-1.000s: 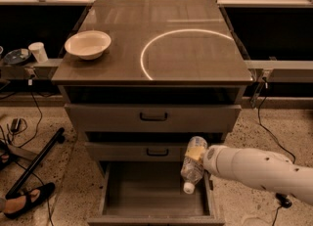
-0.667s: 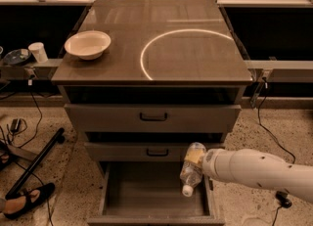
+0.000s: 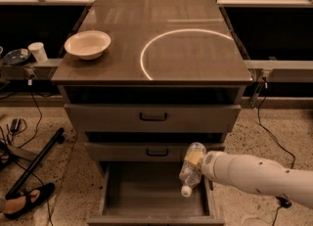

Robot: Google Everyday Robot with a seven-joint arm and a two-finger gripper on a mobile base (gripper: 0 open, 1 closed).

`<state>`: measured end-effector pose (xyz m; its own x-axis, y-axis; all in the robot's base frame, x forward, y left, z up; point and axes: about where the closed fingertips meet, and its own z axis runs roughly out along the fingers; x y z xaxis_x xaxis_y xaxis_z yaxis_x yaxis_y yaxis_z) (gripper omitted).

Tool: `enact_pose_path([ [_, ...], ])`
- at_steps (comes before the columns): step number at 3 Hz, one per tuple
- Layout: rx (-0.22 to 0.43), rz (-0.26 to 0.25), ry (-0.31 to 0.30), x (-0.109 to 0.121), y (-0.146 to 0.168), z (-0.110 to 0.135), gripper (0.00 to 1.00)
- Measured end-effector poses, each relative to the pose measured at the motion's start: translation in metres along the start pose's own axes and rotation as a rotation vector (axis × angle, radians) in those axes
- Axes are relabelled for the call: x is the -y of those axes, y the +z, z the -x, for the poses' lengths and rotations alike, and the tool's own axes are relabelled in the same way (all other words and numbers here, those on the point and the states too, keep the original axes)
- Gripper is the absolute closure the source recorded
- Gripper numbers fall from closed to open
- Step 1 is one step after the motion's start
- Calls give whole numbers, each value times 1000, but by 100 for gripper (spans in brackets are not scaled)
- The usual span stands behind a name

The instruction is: Place blue plastic bottle into bottom drawer

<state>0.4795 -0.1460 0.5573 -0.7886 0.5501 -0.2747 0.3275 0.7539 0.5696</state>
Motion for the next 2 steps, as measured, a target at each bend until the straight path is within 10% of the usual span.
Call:
enact_pose_path([
  [2, -5, -9, 46, 24, 38, -16, 100],
])
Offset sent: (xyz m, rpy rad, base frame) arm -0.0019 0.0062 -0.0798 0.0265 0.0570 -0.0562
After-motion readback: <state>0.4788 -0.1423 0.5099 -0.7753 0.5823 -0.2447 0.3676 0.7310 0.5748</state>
